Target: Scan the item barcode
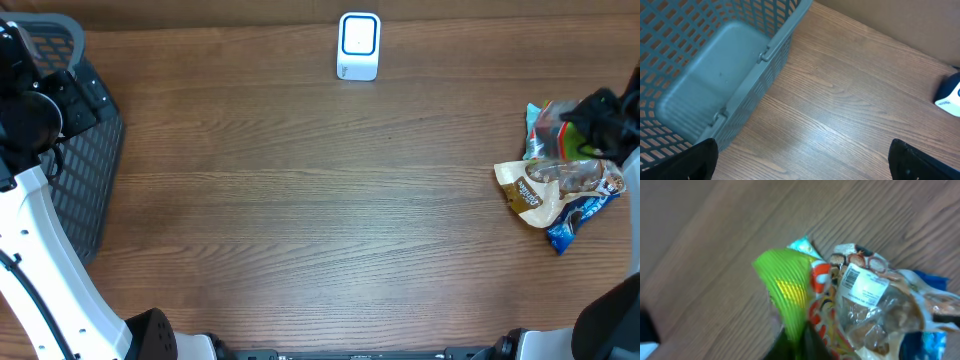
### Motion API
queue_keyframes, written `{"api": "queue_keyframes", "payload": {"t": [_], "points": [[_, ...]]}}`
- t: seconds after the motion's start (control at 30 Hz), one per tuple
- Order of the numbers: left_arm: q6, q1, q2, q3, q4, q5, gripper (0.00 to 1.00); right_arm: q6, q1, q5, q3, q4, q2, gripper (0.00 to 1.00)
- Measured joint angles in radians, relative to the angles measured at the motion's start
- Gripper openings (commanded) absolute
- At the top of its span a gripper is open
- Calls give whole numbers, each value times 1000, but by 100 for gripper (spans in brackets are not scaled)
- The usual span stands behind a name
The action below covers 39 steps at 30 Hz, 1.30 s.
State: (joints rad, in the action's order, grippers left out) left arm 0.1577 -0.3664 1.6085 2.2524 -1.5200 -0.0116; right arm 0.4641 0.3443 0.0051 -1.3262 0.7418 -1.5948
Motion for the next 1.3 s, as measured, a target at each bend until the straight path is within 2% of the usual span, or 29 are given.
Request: {"api": "queue_keyframes", "payload": {"t": [0.03, 0.07, 0.1, 0.13, 0.17, 0.3, 0.4, 0.63, 0.67, 0.77, 0.9, 1.1, 1.2, 1.3], "points": [[0, 0, 0, 0, 0, 0, 100, 4, 0, -1, 32, -31, 0, 54], [0, 0, 0, 0, 0, 0, 100, 0, 0, -2, 49, -43, 0, 56], [0, 0, 0, 0, 0, 0, 100, 4, 0, -2, 62, -53, -1, 65], [0, 0, 0, 0, 0, 0, 100, 5, 0, 0, 72, -60, -2, 67], [0, 0, 0, 0, 0, 0, 100, 6, 0, 0, 78, -71, -2, 75], [0, 0, 0, 0, 0, 0, 100, 6, 0, -4, 74, -68, -2, 78], [0, 0, 0, 0, 0, 0, 100, -10, 0, -62, -5, 35, -2, 80], [0, 0, 0, 0, 0, 0, 100, -194, -104, -209, -365, 491, 84, 83], [0, 0, 0, 0, 0, 0, 100, -216, -161, -225, -422, 560, 141, 100], [0, 0, 0, 0, -1, 0, 100, -230, -256, -249, -455, 661, 301, 100], [0, 0, 0, 0, 0, 0, 100, -200, -309, -272, -456, 695, 407, 100], [0, 0, 0, 0, 0, 0, 100, -192, -317, -206, -456, 695, 444, 100], [0, 0, 0, 0, 0, 0, 99, -203, -359, -119, -443, 624, 443, 100], [0, 0, 0, 0, 0, 0, 100, -224, -374, -79, -341, 460, 480, 100]]}}
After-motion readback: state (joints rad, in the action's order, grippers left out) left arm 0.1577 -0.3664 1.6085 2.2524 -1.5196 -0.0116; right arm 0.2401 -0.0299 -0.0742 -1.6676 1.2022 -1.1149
